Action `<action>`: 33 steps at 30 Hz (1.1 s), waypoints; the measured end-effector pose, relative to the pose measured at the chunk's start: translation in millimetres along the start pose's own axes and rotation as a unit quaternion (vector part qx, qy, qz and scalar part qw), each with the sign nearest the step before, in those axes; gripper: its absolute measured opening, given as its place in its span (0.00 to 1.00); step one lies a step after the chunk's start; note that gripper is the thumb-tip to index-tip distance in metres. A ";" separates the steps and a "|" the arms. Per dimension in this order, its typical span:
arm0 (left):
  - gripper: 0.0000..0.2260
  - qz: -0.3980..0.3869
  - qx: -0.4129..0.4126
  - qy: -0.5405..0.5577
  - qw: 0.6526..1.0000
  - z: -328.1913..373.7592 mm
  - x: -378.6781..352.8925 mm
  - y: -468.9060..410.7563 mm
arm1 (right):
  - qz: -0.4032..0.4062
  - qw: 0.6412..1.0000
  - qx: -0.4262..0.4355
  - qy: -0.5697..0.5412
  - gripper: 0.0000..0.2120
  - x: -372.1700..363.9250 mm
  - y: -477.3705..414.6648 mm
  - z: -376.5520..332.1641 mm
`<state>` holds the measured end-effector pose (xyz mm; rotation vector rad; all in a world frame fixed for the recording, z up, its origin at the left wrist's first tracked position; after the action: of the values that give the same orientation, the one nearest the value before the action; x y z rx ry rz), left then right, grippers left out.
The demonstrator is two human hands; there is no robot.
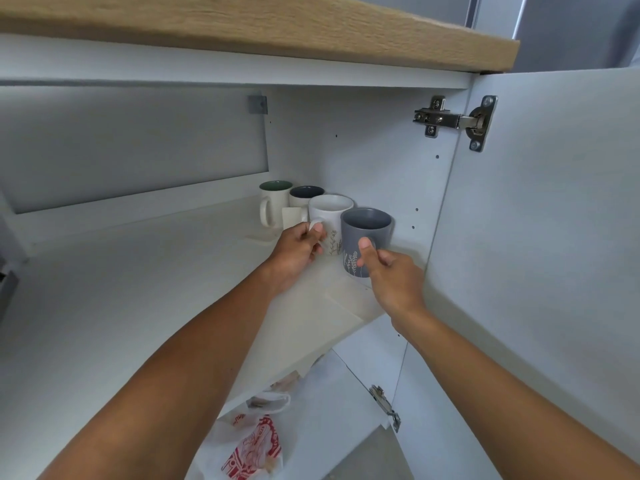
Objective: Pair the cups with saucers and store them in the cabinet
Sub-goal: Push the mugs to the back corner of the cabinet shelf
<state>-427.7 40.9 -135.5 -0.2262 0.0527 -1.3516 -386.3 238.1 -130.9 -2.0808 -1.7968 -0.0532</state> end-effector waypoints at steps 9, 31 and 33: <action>0.17 0.078 -0.027 -0.245 0.966 12.7 49.1 38.0 | -0.037 0.985 0.091 0.144 0.25 10.0 5.2 -4.7; 0.39 -0.044 0.063 -0.592 0.802 91.6 35.1 213.7 | -0.284 0.841 0.018 0.459 0.60 77.7 113.7 -62.7; 0.40 -0.058 0.080 -0.585 0.805 124.4 35.0 245.7 | -0.293 0.838 0.022 0.460 0.60 99.4 132.7 -94.7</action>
<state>-162.9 72.2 -57.8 -0.8974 -1.1302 -1.1260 -220.4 288.6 -51.0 -1.0334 -1.6305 -0.9828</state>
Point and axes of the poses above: each hand's wrist, its own y-axis away from the middle knuckle, its own x-axis out of the back of the hand, z = x × y, the point moved 7 cm from there along -y, towards the middle knuckle, and after that the axes turned 2 degrees about z, right-handed, at the moved point
